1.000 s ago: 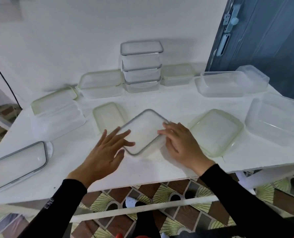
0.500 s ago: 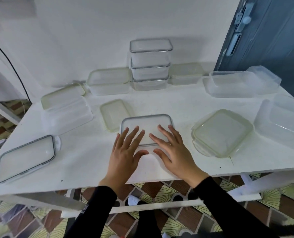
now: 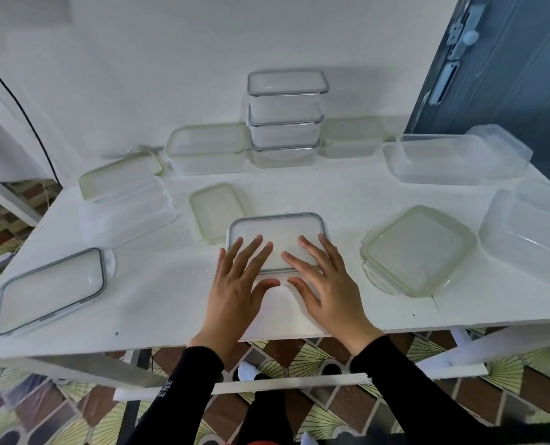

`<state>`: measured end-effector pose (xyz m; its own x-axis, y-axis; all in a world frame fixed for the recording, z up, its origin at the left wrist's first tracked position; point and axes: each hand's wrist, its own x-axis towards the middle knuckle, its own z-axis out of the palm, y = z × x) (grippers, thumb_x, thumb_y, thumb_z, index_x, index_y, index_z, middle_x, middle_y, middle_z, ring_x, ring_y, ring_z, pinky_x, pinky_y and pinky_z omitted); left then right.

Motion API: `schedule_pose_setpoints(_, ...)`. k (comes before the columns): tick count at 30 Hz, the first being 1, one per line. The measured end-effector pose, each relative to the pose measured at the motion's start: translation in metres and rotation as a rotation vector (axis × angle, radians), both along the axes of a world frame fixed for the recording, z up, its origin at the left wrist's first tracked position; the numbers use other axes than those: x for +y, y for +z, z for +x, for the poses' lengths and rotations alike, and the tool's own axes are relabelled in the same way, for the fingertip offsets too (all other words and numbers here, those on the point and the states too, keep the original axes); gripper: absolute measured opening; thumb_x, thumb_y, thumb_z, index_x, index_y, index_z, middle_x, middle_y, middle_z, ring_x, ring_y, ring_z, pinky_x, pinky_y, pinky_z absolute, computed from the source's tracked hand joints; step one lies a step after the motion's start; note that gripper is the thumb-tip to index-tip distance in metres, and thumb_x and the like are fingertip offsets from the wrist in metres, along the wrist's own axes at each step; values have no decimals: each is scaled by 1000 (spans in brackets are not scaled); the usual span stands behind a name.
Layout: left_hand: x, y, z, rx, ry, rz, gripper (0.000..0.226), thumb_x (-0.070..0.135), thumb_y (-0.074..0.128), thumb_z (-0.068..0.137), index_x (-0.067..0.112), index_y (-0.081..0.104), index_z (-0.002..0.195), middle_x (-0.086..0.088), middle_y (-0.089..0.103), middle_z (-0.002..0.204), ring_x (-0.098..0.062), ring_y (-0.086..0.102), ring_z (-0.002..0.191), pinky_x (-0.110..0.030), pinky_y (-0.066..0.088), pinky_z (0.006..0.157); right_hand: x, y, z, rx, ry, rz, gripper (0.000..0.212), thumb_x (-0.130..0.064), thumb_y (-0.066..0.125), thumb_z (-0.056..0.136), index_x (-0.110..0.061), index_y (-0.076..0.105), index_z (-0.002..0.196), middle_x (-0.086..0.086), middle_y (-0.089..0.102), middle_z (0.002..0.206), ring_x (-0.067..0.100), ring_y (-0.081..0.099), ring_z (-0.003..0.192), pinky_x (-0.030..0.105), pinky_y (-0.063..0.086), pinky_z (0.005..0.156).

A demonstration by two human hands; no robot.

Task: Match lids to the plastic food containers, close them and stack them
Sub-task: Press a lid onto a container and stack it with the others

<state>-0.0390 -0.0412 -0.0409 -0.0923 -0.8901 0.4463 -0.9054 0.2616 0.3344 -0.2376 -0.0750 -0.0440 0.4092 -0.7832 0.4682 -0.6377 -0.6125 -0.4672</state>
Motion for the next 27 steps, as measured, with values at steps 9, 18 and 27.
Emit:
schedule_pose_setpoints(9, 19, 12, -3, 459, 124, 233, 78, 41, 72, 80, 47, 28, 145, -6, 10, 162, -22, 26, 146, -24, 28, 104, 21, 8, 5, -208, 2, 189, 44, -41, 55, 92, -45, 52, 136, -1, -6, 164, 6, 1, 151, 10, 30, 106)
schedule_pose_setpoints(18, 7, 26, 50, 424, 66, 92, 69, 55, 63, 74, 55, 39, 139, 2, 24, 157, -9, 44, 132, -16, 35, 104, 6, 18, 37, -426, -82, 192, 51, -50, 72, 80, -40, 57, 128, -9, 28, 154, -2, 41, 132, 22, 45, 103)
schedule_pose_setpoints(27, -84, 82, 172, 478, 119, 42, 73, 52, 76, 66, 52, 48, 134, -2, 31, 154, 9, 32, 135, -28, 43, 105, -93, 66, 153, -496, 44, 257, 53, -48, 68, 81, -46, 47, 129, -13, 24, 158, 1, 27, 144, 29, 38, 110)
